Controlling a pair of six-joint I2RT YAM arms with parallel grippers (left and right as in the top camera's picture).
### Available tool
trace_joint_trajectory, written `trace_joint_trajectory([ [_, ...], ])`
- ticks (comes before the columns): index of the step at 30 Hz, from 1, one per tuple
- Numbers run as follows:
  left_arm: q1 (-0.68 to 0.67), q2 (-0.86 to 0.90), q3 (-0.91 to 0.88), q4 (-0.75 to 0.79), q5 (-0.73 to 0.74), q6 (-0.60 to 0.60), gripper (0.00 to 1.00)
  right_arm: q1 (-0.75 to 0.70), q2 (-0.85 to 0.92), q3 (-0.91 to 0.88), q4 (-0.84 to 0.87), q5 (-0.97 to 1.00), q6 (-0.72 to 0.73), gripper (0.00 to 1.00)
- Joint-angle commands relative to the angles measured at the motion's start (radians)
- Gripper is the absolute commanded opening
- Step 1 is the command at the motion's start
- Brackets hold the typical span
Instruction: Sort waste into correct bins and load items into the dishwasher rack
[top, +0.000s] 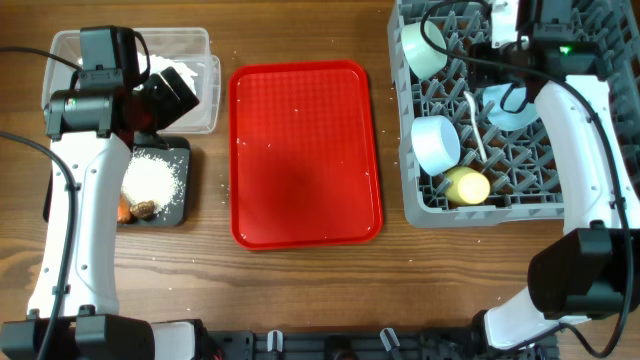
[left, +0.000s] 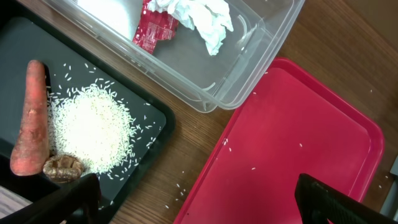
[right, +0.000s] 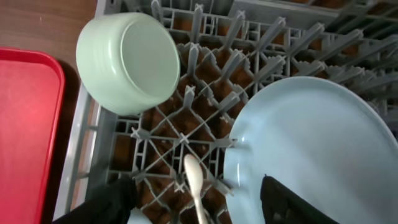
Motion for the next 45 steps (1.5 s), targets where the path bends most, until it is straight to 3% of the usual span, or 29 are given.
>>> trace_joint_trajectory([
  [1, 0.008, 0.001, 0.007, 0.003, 0.004, 0.002, 1.0, 0.003, -0.008, 0.016, -0.001, -0.013, -0.004, 0.72],
  [4, 0.008, 0.001, 0.007, 0.003, 0.004, 0.002, 1.0, 0.003, -0.098, 0.054, -0.039, -0.054, 0.062, 0.8],
  [5, 0.008, 0.001, 0.007, 0.003, 0.004, 0.002, 1.0, 0.003, -0.154, 0.093, -0.064, -0.077, 0.076, 0.86],
  [6, 0.008, 0.001, 0.007, 0.003, 0.004, 0.002, 1.0, 0.003, -0.21, 0.131, -0.082, -0.076, 0.102, 1.0],
  [16, 0.008, 0.001, 0.007, 0.003, 0.004, 0.002, 1.0, 0.003, -0.618, 0.169, -0.054, -0.077, 0.139, 1.0],
  [25, 0.008, 0.001, 0.007, 0.003, 0.004, 0.002, 1.0, 0.003, -0.672, 0.124, -0.121, -0.04, 0.128, 1.0],
  [29, 0.008, 0.001, 0.007, 0.003, 0.004, 0.002, 1.0, 0.003, -0.793, -0.166, 0.098, -0.008, 0.082, 1.0],
  [33, 0.008, 0.001, 0.007, 0.003, 0.004, 0.002, 1.0, 0.003, -1.036, -0.636, 0.46, -0.059, 0.086, 1.0],
  [38, 0.008, 0.001, 0.007, 0.003, 0.004, 0.002, 1.0, -0.017, -1.349, -1.144, 0.738, -0.171, 0.088, 1.0],
  [45, 0.008, 0.001, 0.007, 0.003, 0.004, 0.002, 1.0, -0.016, -1.606, -1.512, 0.846, -0.258, 0.087, 1.0],
])
